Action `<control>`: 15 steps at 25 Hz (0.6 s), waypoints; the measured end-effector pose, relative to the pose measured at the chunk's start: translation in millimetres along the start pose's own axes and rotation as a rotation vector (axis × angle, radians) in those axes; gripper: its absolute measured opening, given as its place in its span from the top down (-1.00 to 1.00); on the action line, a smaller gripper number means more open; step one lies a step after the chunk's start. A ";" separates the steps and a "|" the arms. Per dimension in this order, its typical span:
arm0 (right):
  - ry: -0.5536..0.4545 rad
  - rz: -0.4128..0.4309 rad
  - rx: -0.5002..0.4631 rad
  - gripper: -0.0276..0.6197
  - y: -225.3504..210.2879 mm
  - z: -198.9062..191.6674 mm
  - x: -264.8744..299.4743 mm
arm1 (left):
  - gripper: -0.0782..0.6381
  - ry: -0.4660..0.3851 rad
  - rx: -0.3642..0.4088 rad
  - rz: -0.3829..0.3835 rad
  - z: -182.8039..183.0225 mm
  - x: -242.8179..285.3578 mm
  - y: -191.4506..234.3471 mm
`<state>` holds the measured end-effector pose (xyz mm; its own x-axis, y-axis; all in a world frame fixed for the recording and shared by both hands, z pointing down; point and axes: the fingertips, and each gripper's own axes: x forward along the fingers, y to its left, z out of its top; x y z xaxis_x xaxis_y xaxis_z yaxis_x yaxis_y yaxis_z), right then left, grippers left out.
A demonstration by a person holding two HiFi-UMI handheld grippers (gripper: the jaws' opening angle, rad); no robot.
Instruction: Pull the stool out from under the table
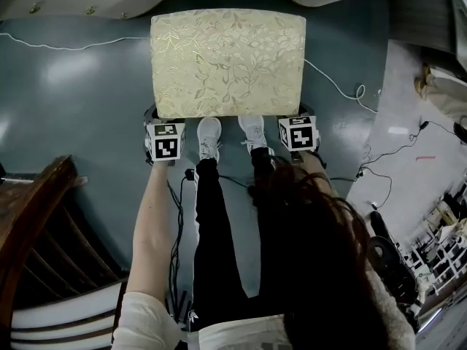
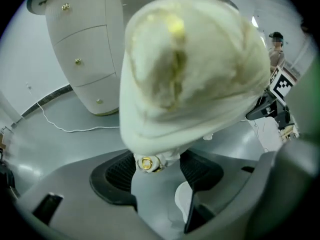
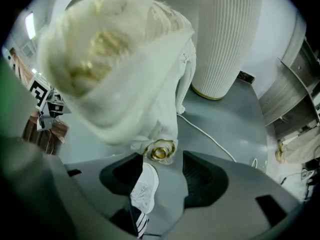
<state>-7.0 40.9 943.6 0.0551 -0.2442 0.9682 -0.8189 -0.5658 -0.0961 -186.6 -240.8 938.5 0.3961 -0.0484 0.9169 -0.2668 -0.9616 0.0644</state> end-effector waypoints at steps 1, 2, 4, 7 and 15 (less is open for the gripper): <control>0.011 0.000 -0.002 0.13 0.3 -0.6 -3.6 | 0.06 0.011 -0.012 -0.003 -0.9 -3.7 0.1; 0.024 -0.001 0.000 0.13 0.5 -2.1 -7.9 | 0.07 0.022 -0.018 -0.005 -2.2 -7.9 -0.2; 0.046 -0.006 0.016 0.13 -0.3 -4.9 -17.7 | 0.07 0.043 -0.021 -0.007 -4.5 -17.1 -1.6; 0.054 -0.021 0.039 0.13 -4.2 1.9 -36.7 | 0.07 0.065 -0.020 -0.013 1.8 -30.5 -1.9; 0.061 -0.028 0.026 0.13 8.8 33.1 -120.6 | 0.07 0.108 -0.076 0.002 36.5 -106.4 -7.6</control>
<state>-2.0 39.2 818.4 0.0420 -0.1797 0.9828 -0.8023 -0.5923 -0.0740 -194.6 -238.2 826.0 0.2998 -0.0167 0.9538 -0.3350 -0.9380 0.0889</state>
